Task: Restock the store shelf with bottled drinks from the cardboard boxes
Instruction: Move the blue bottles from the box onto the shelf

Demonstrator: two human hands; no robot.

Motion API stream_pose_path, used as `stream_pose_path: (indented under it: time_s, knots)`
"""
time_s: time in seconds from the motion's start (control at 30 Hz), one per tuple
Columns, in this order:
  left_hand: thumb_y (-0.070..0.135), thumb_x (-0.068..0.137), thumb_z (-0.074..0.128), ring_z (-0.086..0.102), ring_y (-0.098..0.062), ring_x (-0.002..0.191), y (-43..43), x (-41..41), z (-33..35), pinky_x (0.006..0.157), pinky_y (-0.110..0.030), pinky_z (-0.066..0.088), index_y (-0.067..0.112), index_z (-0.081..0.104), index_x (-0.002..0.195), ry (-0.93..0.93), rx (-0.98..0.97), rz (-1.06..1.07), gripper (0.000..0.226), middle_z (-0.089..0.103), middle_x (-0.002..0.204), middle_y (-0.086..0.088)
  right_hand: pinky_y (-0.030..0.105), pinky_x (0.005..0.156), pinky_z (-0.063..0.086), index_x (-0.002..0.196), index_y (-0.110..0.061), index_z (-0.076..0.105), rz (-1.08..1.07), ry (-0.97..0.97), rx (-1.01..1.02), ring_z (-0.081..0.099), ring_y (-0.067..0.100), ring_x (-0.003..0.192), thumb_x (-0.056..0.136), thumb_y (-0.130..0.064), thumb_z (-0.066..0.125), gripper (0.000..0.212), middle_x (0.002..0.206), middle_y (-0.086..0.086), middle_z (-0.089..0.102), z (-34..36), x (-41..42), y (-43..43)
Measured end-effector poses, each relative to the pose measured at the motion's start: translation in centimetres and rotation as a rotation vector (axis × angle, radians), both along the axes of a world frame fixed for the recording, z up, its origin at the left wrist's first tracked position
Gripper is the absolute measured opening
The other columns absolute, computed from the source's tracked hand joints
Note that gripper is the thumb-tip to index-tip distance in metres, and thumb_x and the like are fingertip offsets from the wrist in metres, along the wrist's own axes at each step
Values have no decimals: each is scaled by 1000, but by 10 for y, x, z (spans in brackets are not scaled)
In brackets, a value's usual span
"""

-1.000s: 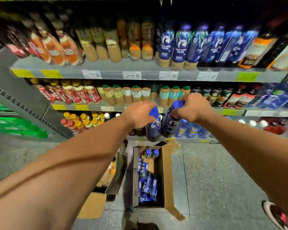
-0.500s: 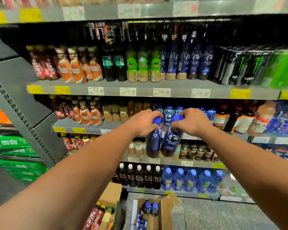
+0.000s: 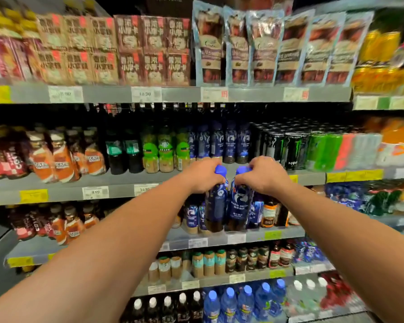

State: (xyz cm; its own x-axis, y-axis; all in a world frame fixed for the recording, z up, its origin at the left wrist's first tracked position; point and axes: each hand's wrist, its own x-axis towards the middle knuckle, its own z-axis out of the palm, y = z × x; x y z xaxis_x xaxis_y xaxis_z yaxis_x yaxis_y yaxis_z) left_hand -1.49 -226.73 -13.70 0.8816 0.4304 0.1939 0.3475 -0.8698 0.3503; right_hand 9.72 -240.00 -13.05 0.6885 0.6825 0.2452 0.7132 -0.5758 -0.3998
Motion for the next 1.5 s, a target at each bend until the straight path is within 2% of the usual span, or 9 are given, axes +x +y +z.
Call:
stream_pose_path:
  time_s: [0.13,0.3,0.63,0.83,1.03,1.2,1.3,1.4,1.5]
  knots:
    - [40,84,65,50,-26,84,11,20,24,69,-33,38,13,55,90,-87,-20,20,29,59,98,-9,26,45,28,60,-13,51,-74,-10,73,53,25,62,64,-44,71,37,61,2,51,33,14,6]
    - [55,79,64,55,-28,79,21,47,44,63,-34,38,8,58,91,-188,-37,122,49,59,86,-7,27,47,30,60,-14,46,-136,-6,161,51,27,64,66,-43,70,38,66,4,52,62,42,16]
    - [60,77,65,52,-25,82,46,144,59,66,-32,39,10,58,105,-317,-54,447,58,61,102,-7,27,48,35,71,-10,59,-86,-2,235,60,26,67,66,-44,70,36,71,6,61,70,157,61]
    - [56,78,67,57,-33,104,61,197,48,77,-36,44,7,56,112,-318,-65,535,61,58,117,-13,27,49,35,70,-10,56,-5,54,235,58,27,66,67,-38,71,33,69,7,59,52,213,93]
    - [56,80,65,58,-31,99,75,226,18,69,-33,40,6,59,105,-278,-82,574,56,59,112,-12,26,51,35,79,-9,61,22,99,166,54,25,67,68,-37,70,31,73,5,57,19,230,122]
    - [60,79,63,56,-32,104,82,235,4,71,-34,37,8,58,103,-327,-61,619,58,57,113,-11,28,58,39,76,-9,61,33,205,305,58,29,73,69,-34,70,27,77,9,62,6,234,134]
    - [59,81,61,55,-31,99,75,237,-13,70,-36,39,10,54,99,-419,-107,586,53,52,108,-8,28,58,40,75,-20,58,91,353,530,59,23,72,72,-24,70,13,73,-2,63,-17,225,128]
    - [46,83,66,55,-27,101,68,235,-37,77,-35,42,14,54,113,-612,-250,495,46,48,108,-3,20,69,48,95,-33,54,157,429,682,64,11,81,71,-7,69,38,85,-12,65,-54,212,117]
    - [28,77,74,54,-14,102,62,225,-65,79,-27,41,26,38,137,-618,-380,366,70,46,111,7,27,79,48,118,-18,50,93,504,629,62,14,89,74,-4,72,51,103,-1,67,-90,206,106]
